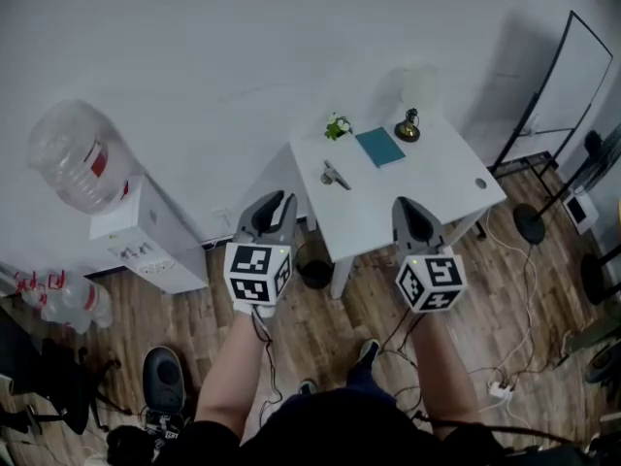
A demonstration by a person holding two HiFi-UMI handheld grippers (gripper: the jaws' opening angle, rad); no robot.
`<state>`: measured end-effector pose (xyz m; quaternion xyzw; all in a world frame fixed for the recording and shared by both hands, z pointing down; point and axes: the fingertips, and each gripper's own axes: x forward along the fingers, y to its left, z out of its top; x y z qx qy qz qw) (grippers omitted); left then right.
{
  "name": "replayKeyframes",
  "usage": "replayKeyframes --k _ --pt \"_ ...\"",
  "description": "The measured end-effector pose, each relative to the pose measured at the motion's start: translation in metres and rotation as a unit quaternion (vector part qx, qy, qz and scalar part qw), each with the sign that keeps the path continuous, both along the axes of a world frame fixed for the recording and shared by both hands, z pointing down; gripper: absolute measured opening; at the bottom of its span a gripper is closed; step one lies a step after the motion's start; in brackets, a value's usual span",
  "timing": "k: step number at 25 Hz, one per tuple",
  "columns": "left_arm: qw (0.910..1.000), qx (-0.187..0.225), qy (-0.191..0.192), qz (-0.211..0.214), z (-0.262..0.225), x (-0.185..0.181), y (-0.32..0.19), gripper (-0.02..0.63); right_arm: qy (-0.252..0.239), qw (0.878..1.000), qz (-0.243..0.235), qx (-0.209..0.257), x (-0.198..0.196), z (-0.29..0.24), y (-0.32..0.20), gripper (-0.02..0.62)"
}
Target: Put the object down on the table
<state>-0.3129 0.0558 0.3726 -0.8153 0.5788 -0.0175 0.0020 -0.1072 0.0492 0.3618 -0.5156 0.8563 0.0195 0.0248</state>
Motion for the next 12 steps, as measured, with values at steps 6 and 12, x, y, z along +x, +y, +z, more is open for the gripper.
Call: replayKeyframes --k 6,12 --pt "1.0000 -0.004 0.004 -0.004 -0.012 0.068 -0.084 0.069 -0.021 0.999 -0.026 -0.009 0.064 0.008 -0.085 0.005" --pt "0.9970 -0.030 0.051 -0.049 -0.005 0.105 -0.146 0.067 -0.035 0.998 -0.049 -0.016 0.120 0.009 -0.148 0.005"
